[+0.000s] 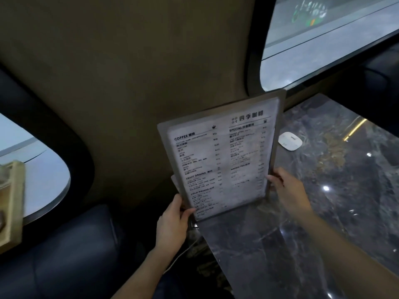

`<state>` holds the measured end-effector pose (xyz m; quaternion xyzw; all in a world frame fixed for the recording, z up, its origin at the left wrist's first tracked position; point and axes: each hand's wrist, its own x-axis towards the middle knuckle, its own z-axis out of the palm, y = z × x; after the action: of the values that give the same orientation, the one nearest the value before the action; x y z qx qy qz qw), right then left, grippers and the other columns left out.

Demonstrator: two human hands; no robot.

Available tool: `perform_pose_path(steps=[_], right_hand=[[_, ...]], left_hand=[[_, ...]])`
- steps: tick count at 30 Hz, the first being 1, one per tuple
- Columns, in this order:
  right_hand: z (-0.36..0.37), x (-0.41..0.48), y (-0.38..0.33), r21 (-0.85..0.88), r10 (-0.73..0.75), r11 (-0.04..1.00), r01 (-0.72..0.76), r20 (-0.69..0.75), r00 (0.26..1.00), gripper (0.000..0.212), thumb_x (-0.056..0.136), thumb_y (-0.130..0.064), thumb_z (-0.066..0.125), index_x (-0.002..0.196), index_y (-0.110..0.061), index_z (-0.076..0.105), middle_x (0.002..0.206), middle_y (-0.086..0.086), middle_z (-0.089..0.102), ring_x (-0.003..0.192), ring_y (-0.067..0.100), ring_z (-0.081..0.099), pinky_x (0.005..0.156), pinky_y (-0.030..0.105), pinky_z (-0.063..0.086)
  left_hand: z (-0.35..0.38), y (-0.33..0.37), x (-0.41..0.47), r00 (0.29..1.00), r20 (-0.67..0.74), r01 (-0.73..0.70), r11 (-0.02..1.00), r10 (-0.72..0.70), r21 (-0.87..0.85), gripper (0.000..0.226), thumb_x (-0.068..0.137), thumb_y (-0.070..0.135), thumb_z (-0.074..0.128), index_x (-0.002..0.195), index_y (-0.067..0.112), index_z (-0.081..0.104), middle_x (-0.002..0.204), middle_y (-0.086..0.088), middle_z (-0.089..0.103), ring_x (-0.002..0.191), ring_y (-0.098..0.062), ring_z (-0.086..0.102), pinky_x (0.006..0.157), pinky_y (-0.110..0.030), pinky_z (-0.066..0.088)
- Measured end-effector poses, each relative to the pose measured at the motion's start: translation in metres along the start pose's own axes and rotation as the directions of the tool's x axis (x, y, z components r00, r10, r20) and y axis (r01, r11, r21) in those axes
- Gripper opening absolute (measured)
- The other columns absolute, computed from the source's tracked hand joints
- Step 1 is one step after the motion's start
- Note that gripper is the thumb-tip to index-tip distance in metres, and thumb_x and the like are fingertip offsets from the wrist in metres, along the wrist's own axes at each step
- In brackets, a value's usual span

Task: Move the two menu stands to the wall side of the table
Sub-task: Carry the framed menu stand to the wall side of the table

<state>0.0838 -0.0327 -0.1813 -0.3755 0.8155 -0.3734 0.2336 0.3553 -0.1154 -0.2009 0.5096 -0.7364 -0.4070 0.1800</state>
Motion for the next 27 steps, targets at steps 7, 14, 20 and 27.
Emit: perform_pose_path(steps=[7, 14, 20, 27], right_hand=[[0.016, 0.037, -0.02, 0.006, 0.017, 1.0, -0.017, -0.005, 1.0, 0.013, 0.092, -0.012, 0.048, 0.089, -0.002, 0.054, 0.09, 0.018, 0.063, 0.076, 0.027, 0.06, 0.068, 0.043, 0.052], [0.034, 0.069, -0.039, -0.029, -0.01, 1.0, 0.011, 0.028, 1.0, 0.018, 0.093, -0.015, 0.045, 0.091, 0.001, 0.051, 0.096, 0.026, 0.062, 0.087, 0.042, 0.059, 0.079, 0.058, 0.049], [0.039, 0.085, -0.046, -0.101, -0.037, 0.994, 0.038, 0.011, 0.999, 0.014, 0.093, -0.016, 0.044, 0.082, -0.009, 0.047, 0.09, 0.021, 0.062, 0.081, 0.037, 0.059, 0.073, 0.05, 0.051], [0.039, 0.088, -0.043, -0.152, -0.046, 0.987, 0.048, 0.015, 0.999, 0.015, 0.093, -0.021, 0.044, 0.084, -0.01, 0.047, 0.088, 0.018, 0.062, 0.083, 0.036, 0.057, 0.062, 0.035, 0.036]], left_hand=[[-0.007, 0.0, 0.025, 0.997, -0.07, 0.022, 0.999, -0.02, 0.028, 0.019, 0.087, 0.029, 0.057, 0.098, 0.037, 0.043, 0.095, 0.012, 0.065, 0.085, -0.009, 0.063, 0.07, -0.034, 0.055], [-0.016, -0.005, 0.052, 0.992, -0.104, 0.077, 0.995, -0.071, 0.059, 0.024, 0.086, 0.031, 0.057, 0.089, 0.046, 0.038, 0.09, 0.022, 0.055, 0.074, 0.009, 0.05, 0.059, -0.017, 0.041], [-0.015, -0.009, 0.059, 0.99, -0.12, 0.076, 0.997, -0.072, 0.029, 0.014, 0.086, 0.034, 0.056, 0.094, 0.033, 0.044, 0.093, 0.016, 0.059, 0.08, -0.002, 0.056, 0.066, -0.031, 0.053], [-0.01, -0.011, 0.06, 0.984, -0.164, 0.08, 0.995, -0.07, 0.055, 0.015, 0.086, 0.035, 0.056, 0.091, 0.03, 0.043, 0.086, 0.012, 0.06, 0.075, -0.009, 0.059, 0.063, -0.037, 0.052]])
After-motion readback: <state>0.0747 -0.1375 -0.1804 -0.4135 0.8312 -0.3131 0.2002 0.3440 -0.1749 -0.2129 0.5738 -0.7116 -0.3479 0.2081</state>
